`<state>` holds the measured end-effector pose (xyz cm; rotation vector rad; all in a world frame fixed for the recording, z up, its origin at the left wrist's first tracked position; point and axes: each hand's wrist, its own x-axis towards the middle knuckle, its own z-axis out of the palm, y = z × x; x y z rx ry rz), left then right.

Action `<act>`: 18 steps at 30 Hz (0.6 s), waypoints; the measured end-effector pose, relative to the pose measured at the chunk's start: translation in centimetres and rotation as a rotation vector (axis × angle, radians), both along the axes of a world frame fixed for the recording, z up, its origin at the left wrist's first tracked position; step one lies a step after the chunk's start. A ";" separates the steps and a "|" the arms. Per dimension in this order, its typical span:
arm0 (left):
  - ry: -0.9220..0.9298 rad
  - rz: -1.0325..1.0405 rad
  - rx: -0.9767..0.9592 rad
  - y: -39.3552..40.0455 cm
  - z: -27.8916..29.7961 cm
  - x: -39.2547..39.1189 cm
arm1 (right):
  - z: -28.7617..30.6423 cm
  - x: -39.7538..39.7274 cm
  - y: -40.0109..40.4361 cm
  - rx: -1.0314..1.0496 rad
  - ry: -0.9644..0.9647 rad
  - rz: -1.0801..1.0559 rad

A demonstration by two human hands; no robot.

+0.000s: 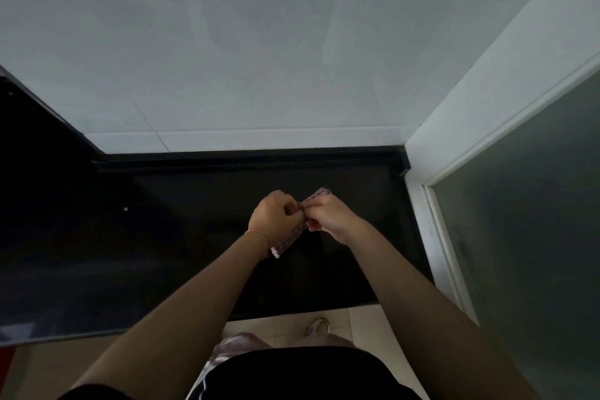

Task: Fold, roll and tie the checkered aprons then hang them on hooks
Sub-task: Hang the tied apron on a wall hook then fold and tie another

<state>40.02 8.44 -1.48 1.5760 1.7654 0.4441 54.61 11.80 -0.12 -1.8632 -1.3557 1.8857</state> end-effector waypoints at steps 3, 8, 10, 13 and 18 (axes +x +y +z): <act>-0.033 0.039 -0.018 0.2 -0.3 0.0 | -0.3 0.2 -0.1 0.041 0.011 -0.005; -0.096 0.020 -0.156 1.4 -0.9 -0.2 | -1.0 0.3 -0.6 0.147 -0.001 -0.091; -0.112 -0.002 -0.214 1.8 -0.9 -0.3 | -1.1 0.4 -0.8 0.184 -0.023 -0.146; -0.102 -0.032 -0.263 2.1 -1.0 -0.7 | -1.3 0.4 -1.0 0.207 -0.046 -0.207; 0.164 -0.270 -0.213 1.1 -1.8 -3.6 | -2.2 1.3 -1.6 0.229 -0.110 -0.290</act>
